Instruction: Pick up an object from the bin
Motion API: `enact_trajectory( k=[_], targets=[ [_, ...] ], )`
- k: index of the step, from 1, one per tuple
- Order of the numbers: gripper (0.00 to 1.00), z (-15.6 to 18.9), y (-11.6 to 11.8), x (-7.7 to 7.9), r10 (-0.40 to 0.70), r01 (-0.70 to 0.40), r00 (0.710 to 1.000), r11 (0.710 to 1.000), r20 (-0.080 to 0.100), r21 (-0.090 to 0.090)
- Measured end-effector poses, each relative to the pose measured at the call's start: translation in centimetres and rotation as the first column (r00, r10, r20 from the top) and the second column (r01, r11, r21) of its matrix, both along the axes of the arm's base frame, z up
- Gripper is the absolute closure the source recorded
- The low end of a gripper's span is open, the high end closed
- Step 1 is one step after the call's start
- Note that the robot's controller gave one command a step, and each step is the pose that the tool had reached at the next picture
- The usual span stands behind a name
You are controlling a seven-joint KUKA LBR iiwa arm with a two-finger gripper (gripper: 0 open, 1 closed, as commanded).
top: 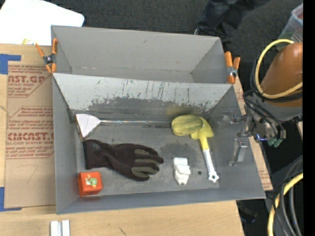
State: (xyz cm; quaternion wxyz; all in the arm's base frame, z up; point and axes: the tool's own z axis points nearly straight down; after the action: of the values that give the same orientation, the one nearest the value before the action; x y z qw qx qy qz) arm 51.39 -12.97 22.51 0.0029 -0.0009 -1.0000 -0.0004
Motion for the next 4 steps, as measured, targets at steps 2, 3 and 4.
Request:
enact_trajectory(
  k=[2,3,4],
  targets=[
    [0.00,-4.4,2.6,1.4,0.151,-0.151,0.988,0.988,0.007,-0.001],
    [0.00,-12.0,4.2,4.4,0.316,-0.316,0.949,0.949,0.010,-0.003],
    [0.00,-14.8,7.7,6.0,0.394,-0.394,0.919,0.919,0.009,-0.002]
  ],
)
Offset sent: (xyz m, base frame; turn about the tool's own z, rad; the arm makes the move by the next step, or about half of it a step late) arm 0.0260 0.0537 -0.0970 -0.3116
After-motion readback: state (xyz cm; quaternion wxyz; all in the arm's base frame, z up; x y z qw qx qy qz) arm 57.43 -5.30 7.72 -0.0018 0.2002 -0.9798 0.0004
